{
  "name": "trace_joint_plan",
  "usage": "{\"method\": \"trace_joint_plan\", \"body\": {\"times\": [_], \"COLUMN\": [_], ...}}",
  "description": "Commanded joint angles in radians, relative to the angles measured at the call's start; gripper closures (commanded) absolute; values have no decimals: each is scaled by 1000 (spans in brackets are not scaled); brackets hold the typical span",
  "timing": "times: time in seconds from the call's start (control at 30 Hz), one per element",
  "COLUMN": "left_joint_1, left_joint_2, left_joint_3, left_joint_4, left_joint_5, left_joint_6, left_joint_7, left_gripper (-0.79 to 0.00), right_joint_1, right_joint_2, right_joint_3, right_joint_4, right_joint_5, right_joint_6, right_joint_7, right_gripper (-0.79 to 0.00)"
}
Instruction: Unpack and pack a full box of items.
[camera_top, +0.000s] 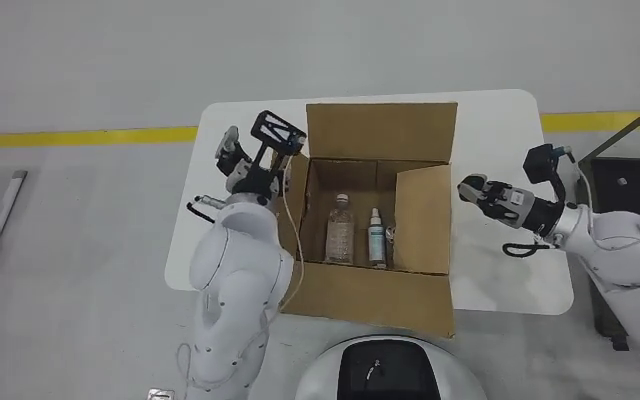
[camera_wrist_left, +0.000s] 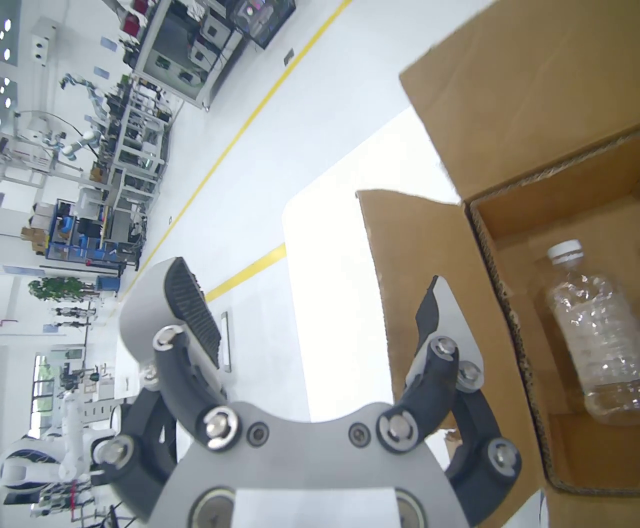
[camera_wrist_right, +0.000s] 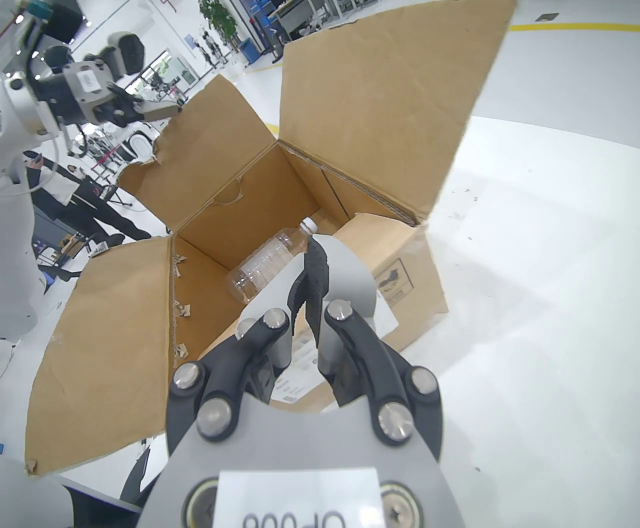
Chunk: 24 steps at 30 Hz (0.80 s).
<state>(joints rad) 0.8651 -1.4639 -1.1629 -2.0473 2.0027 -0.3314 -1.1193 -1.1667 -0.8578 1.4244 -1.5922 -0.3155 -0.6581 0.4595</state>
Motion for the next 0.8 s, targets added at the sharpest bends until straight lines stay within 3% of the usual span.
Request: {"method": "trace_joint_plan", "body": {"times": [0.0,0.13,0.2,0.33,0.53,0.77], "left_joint_1": [-22,-54,-57,-61,-70,-73], "left_joint_2": [-7,-24,-35,-58,-73,-73], "left_joint_3": [42,115,134,132,103,91], "left_joint_4": [1,28,68,151,279,296], "left_joint_5": [-27,-141,-275,-618,-976,-1020], "left_joint_6": [-5,-8,-1,71,133,135], "left_joint_7": [8,61,90,96,65,62], "left_gripper": [-785,-785,-785,-785,-785,-785], "right_joint_1": [-7,-17,-23,-32,-47,-55], "right_joint_2": [1,1,1,-1,-3,-5], "right_joint_3": [9,20,22,21,22,11], "right_joint_4": [10,24,29,32,34,32], "right_joint_5": [5,7,6,-4,-12,-28], "right_joint_6": [5,6,7,11,13,17], "right_joint_7": [3,5,4,2,-5,14], "right_gripper": [0,0,0,0,0,0]}}
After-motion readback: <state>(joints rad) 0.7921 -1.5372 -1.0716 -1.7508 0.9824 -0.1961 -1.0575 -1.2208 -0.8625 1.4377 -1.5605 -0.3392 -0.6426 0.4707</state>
